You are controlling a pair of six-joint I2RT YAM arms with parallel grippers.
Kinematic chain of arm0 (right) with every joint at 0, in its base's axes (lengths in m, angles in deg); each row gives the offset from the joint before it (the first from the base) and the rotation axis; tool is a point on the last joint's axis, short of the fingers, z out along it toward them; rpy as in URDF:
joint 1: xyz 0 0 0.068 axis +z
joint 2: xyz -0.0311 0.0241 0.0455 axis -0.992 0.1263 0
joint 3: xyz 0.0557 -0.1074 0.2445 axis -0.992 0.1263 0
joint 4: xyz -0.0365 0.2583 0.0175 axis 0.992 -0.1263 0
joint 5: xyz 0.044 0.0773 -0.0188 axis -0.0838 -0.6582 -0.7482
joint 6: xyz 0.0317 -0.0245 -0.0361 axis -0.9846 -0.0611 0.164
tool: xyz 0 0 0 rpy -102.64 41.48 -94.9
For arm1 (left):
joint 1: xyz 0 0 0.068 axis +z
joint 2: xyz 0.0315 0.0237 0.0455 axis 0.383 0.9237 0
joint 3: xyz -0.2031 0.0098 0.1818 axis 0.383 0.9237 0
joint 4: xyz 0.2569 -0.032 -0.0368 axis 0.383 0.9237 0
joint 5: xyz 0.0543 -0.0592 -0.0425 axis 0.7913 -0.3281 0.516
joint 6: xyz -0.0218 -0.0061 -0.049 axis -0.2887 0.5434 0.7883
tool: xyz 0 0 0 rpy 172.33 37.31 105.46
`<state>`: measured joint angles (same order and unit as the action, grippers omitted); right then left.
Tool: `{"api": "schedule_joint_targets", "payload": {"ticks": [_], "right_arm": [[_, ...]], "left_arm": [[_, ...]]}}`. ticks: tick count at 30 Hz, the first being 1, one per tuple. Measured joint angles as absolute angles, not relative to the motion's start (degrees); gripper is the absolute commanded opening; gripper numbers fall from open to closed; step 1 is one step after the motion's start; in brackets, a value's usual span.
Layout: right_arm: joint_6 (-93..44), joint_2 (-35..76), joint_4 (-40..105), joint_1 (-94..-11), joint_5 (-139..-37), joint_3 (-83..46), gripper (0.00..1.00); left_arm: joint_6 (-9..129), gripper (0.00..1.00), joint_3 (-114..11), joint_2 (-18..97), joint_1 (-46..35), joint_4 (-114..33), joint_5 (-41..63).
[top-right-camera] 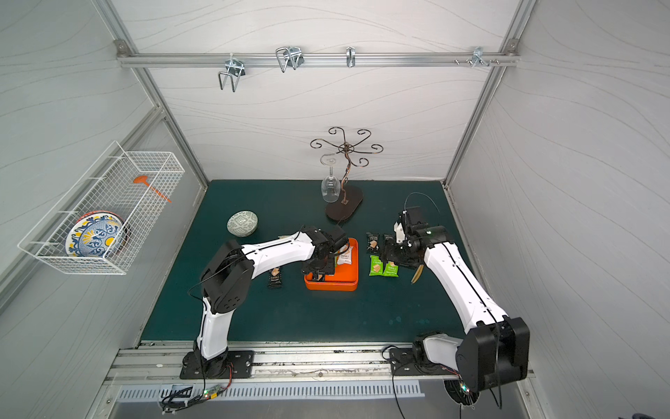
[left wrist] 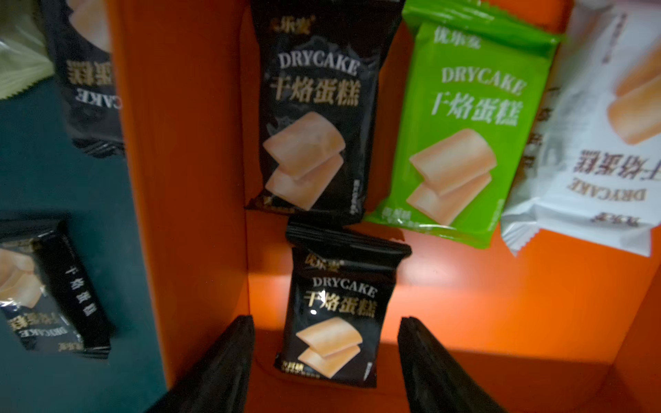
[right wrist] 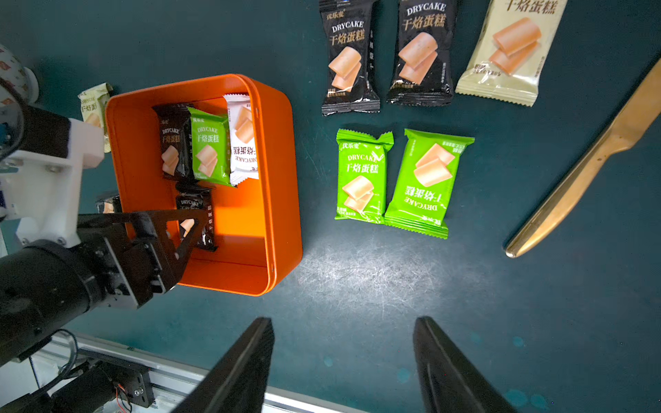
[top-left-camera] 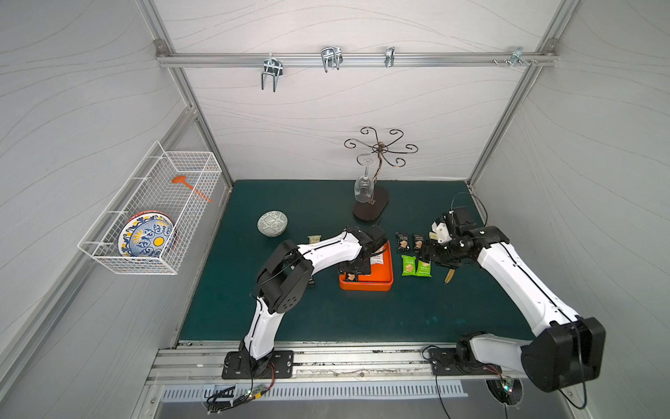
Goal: Take the cookies out of the storage box
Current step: Pick up the cookie from the storage box.
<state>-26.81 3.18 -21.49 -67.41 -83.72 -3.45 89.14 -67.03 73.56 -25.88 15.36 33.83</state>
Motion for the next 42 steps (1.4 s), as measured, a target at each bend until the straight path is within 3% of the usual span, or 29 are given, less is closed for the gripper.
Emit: {"api": "schedule_joint_targets", "payload": {"ticks": [14, 30, 42], "right_arm": [[-26.8, 3.2, -21.5, -67.4, -83.7, -3.5, 0.67], [-26.8, 3.6, -21.6, -67.5, -83.3, -3.5, 0.67], [-27.2, 3.6, -21.9, -67.5, -83.3, -3.5, 0.67]], "left_arm": [[88.4, 0.67, -67.0, 76.1, -25.7, 12.7, 31.3], [87.2, 0.50, -67.0, 76.8, -25.0, 11.6, 30.4], [86.5, 0.47, -67.0, 76.8, -25.0, 11.3, 30.2]]}}
